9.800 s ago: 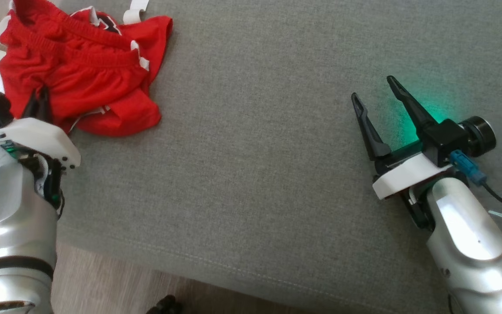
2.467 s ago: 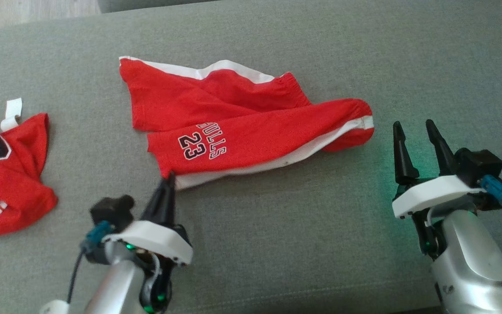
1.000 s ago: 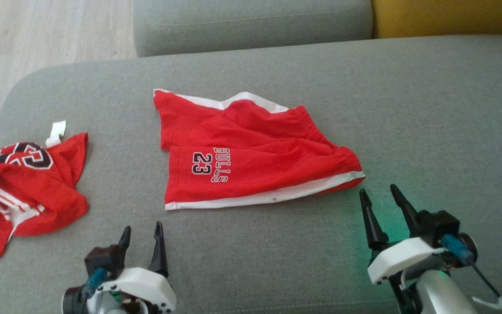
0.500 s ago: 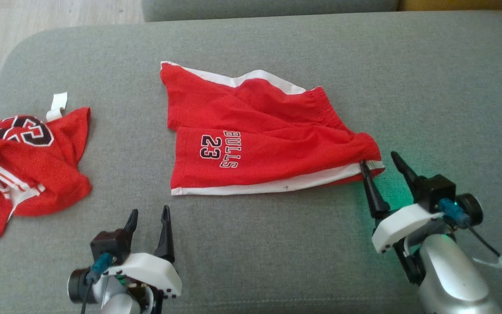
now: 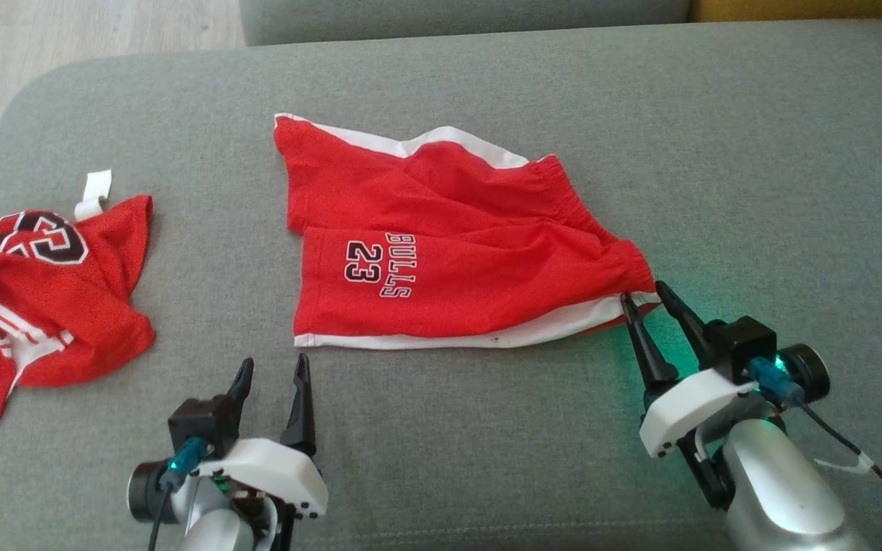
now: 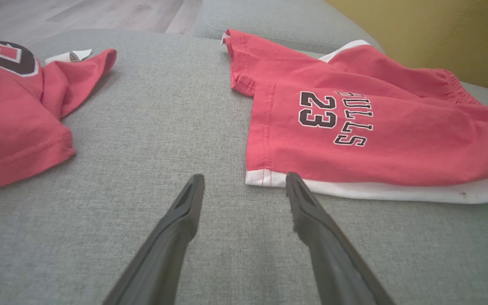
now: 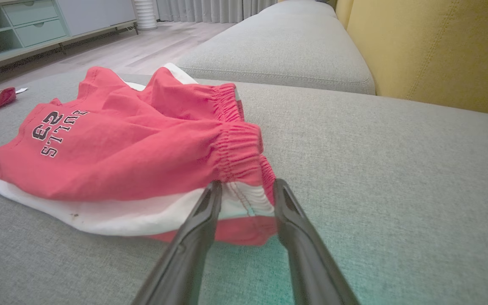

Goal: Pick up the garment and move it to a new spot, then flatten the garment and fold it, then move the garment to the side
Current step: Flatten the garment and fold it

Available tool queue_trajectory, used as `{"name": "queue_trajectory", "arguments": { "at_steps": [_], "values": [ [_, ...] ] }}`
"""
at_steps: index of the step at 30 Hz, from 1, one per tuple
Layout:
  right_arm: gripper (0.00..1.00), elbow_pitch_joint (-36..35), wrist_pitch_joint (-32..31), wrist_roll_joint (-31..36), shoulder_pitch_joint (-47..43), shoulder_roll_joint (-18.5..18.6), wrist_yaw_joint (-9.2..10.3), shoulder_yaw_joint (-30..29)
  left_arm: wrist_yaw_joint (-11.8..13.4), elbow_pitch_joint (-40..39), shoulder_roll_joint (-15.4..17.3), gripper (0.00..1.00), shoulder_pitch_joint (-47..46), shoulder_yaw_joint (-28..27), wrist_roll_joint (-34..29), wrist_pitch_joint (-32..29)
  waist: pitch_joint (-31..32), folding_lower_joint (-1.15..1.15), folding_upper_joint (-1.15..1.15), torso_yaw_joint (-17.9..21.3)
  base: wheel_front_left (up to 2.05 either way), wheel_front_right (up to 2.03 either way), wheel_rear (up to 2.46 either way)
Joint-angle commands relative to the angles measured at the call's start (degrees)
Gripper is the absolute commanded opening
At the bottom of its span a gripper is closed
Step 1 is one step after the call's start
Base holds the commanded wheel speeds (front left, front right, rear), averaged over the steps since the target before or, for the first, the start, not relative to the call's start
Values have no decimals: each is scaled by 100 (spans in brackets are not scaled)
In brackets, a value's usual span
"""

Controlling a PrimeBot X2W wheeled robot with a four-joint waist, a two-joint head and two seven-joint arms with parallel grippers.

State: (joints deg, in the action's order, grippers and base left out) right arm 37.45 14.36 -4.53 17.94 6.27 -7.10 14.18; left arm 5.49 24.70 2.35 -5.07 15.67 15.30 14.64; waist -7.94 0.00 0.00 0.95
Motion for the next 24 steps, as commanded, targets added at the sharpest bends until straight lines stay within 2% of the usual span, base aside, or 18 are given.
{"name": "queue_trajectory", "arguments": {
  "at_steps": [1,2,3,4,7,8,13,20,24],
  "values": [
    [58,-132,63,-3,8,23,-39,141,-13,-151,53,100,-138,-182,13,36,14,0,0,17,0,0,0],
    [53,-115,63,-2,8,31,-39,152,-16,-146,53,100,-132,-179,16,36,22,0,0,22,0,0,0],
    [40,-91,63,5,12,42,-39,168,-21,-139,53,100,-127,-175,18,36,28,0,0,24,0,0,0],
    [33,-75,63,3,17,51,-39,179,-25,-132,53,100,-123,-170,18,36,33,0,0,25,0,0,0],
    [18,18,63,5,29,93,-39,203,-38,-103,53,100,-120,-156,20,36,47,0,0,20,0,0,0],
    [2,62,63,13,29,106,-39,215,-42,-92,53,100,-120,-153,22,36,52,0,0,18,0,0,0],
    [0,164,63,-13,52,126,-39,229,-79,-26,53,100,-102,-143,60,36,73,0,0,39,0,0,0],
    [0,5,63,-85,81,162,-39,114,-397,141,53,100,-229,-13,203,36,-51,0,0,141,0,0,0],
    [0,-156,63,-127,120,159,-39,-37,-487,214,53,100,-439,-20,291,36,-228,0,0,232,0,0,0]
  ]
}}
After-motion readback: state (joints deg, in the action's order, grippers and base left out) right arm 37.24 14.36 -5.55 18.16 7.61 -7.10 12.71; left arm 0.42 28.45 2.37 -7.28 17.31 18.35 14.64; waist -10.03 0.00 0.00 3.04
